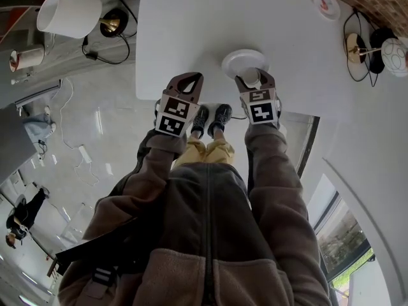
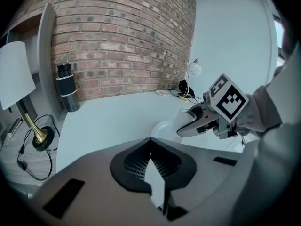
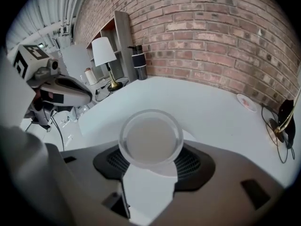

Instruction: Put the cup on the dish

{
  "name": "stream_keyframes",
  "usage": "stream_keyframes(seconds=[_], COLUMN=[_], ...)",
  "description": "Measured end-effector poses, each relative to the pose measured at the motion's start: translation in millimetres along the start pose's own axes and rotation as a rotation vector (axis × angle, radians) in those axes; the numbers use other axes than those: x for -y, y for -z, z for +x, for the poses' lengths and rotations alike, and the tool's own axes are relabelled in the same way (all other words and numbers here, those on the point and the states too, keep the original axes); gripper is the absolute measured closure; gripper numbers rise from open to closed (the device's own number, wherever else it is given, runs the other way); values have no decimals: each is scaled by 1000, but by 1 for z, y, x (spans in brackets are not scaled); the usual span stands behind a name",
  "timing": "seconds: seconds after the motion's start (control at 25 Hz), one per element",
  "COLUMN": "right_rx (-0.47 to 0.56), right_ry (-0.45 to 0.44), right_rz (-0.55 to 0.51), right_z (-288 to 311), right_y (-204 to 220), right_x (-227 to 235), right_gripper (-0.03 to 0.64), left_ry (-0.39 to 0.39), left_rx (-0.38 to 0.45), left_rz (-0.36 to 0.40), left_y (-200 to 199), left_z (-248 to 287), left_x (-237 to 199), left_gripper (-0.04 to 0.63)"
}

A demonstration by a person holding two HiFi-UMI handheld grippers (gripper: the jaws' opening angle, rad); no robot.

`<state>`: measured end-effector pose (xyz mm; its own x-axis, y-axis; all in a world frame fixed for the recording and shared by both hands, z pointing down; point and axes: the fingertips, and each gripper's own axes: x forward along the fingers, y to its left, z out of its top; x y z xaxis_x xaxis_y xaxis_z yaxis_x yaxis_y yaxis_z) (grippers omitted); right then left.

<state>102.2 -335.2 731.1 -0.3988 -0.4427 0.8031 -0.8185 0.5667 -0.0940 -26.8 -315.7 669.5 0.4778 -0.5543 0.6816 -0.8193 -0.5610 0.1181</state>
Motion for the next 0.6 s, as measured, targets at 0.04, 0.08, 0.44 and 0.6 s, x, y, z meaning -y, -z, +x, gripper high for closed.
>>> stream_keyframes(seconds=[0.04,0.08,0.44,0.6], right_rx=[-4,-8,-36,-46], right_ry=[4,6,17,18], right_rz=[1,3,-14,-18], right_z=[5,10,41,45], right_y=[1,2,5,7], right_x=[3,6,21,24], right_gripper=[357,356,356,356], left_ry=[-2,-5,-19,-20], left_rx=[-3,-7,-40,-46], left_rz=[-4,-7,-18,-24], left_y=[2,4,21,26], left_z=[1,1,-2,-4], left_x=[-1,-1,-5,-5], left_gripper=[589,589,589,589])
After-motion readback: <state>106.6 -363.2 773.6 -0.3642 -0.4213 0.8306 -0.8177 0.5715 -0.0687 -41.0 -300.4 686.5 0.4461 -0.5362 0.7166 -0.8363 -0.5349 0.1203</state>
